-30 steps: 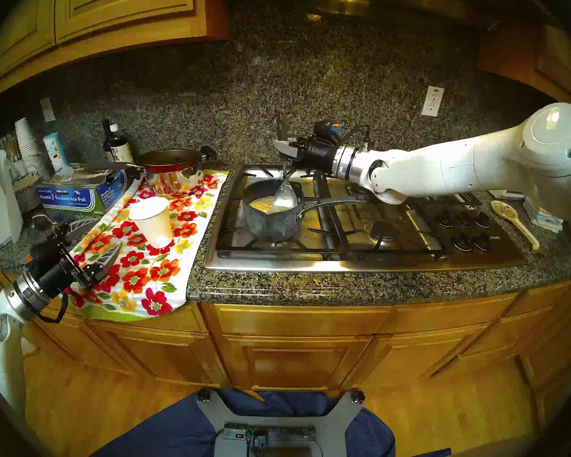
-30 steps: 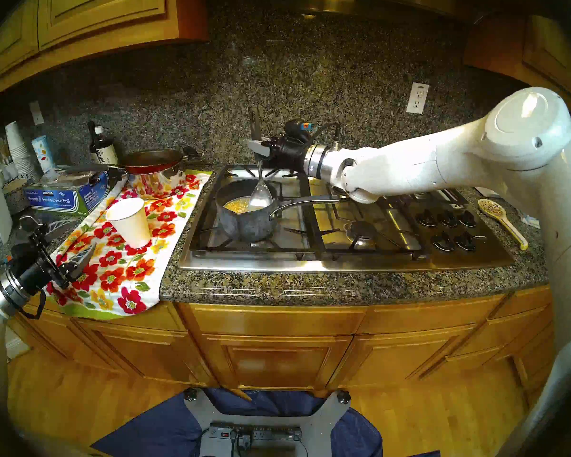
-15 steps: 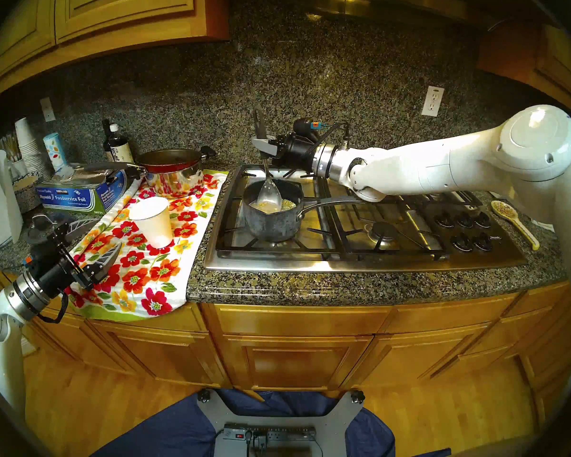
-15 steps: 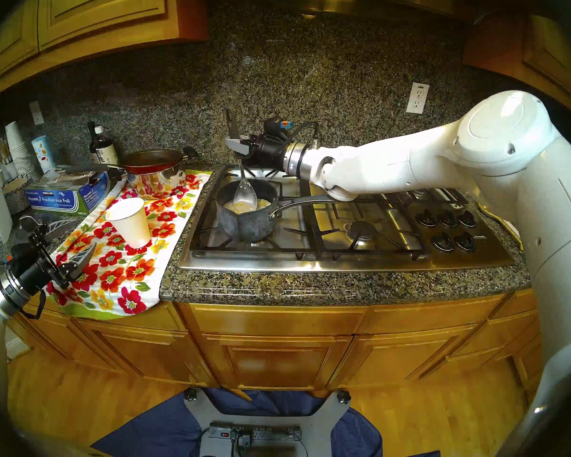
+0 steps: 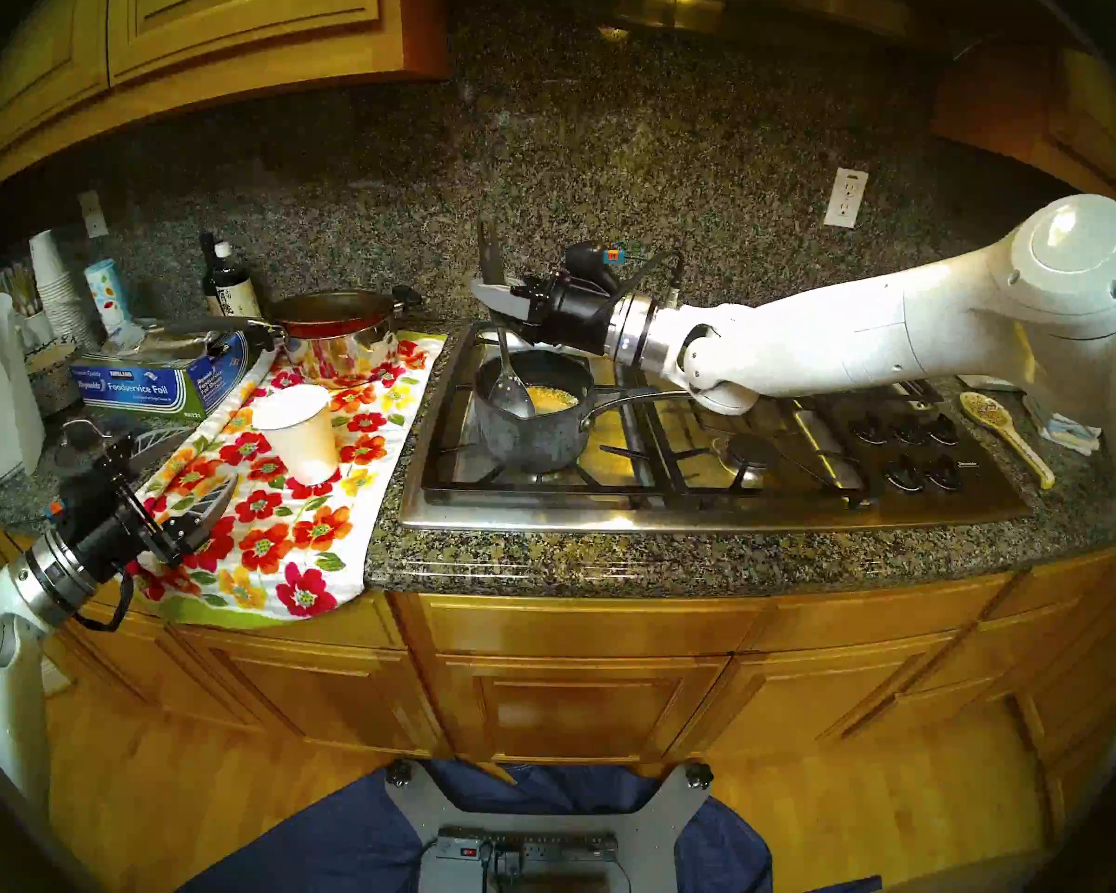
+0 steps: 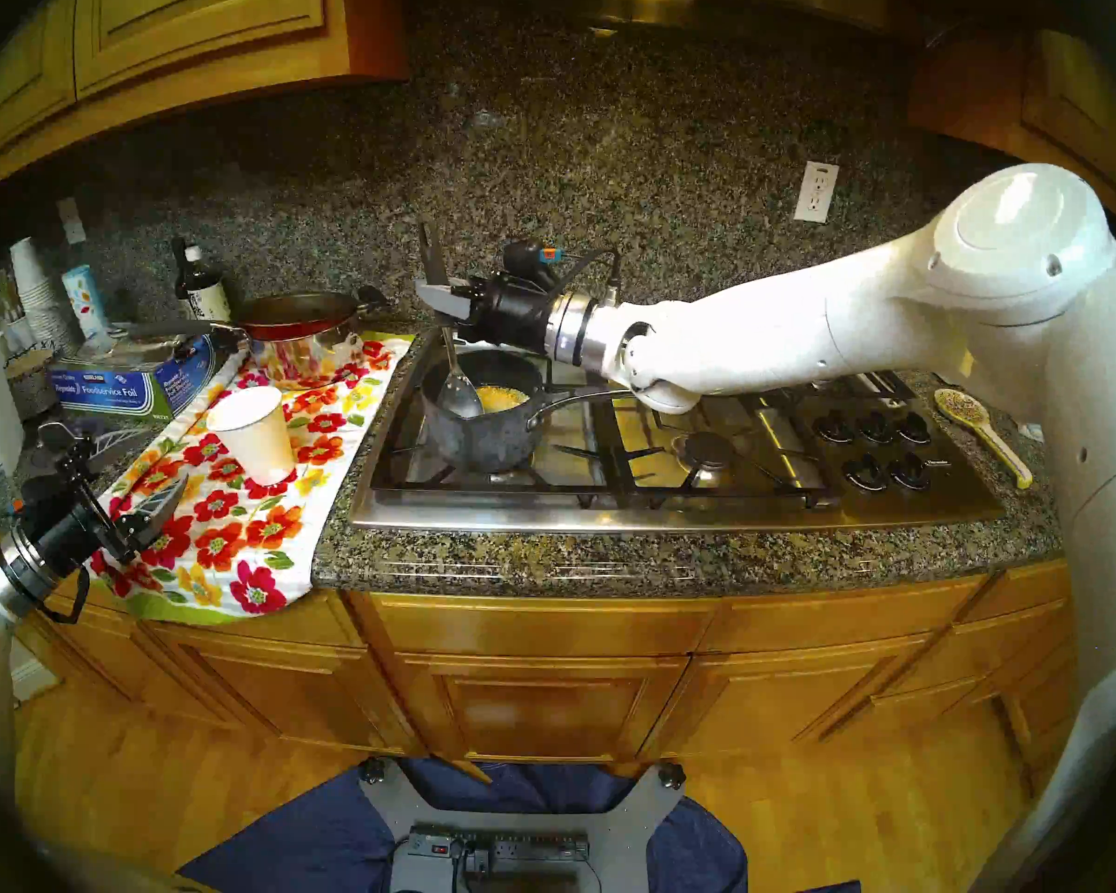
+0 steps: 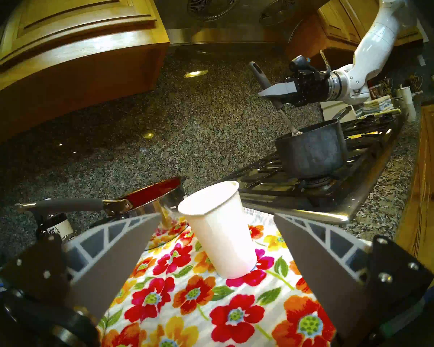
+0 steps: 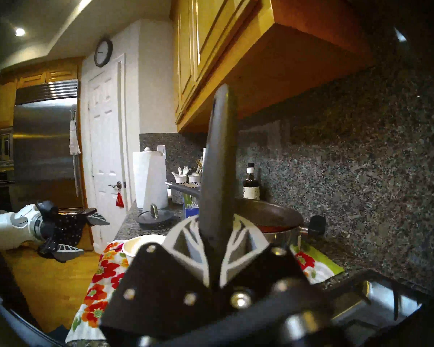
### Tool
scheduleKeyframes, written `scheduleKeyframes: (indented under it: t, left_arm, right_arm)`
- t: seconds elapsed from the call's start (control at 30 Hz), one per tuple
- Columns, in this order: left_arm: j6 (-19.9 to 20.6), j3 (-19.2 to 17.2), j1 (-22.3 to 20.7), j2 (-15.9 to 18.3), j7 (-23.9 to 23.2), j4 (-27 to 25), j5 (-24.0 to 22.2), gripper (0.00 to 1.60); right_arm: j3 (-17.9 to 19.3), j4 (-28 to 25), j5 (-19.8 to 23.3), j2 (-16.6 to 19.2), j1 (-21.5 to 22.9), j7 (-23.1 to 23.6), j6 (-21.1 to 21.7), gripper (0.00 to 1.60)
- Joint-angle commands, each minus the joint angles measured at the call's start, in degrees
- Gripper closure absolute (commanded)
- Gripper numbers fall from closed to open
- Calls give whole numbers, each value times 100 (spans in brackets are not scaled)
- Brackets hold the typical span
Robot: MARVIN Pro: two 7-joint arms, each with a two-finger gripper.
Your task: Pour oats into pot and stir with a spoon
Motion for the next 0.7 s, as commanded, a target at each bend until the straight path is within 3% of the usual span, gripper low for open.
scheduleKeyframes:
  t: [0.0,0.23,0.67]
  left_arm:
    - [-12,-92,-78,34,10,-99,-90,0]
    - [-8,-95,-77,32,7,-103,-100,0]
    - [-4,-99,-76,31,4,-107,-111,0]
  right_arm:
    - [-180,-184,-92,521,534,-72,-159,160]
    - [-403,-1,-138,505,498,-201,-147,160]
    - [-326,761,-76,203,100,-146,15,160]
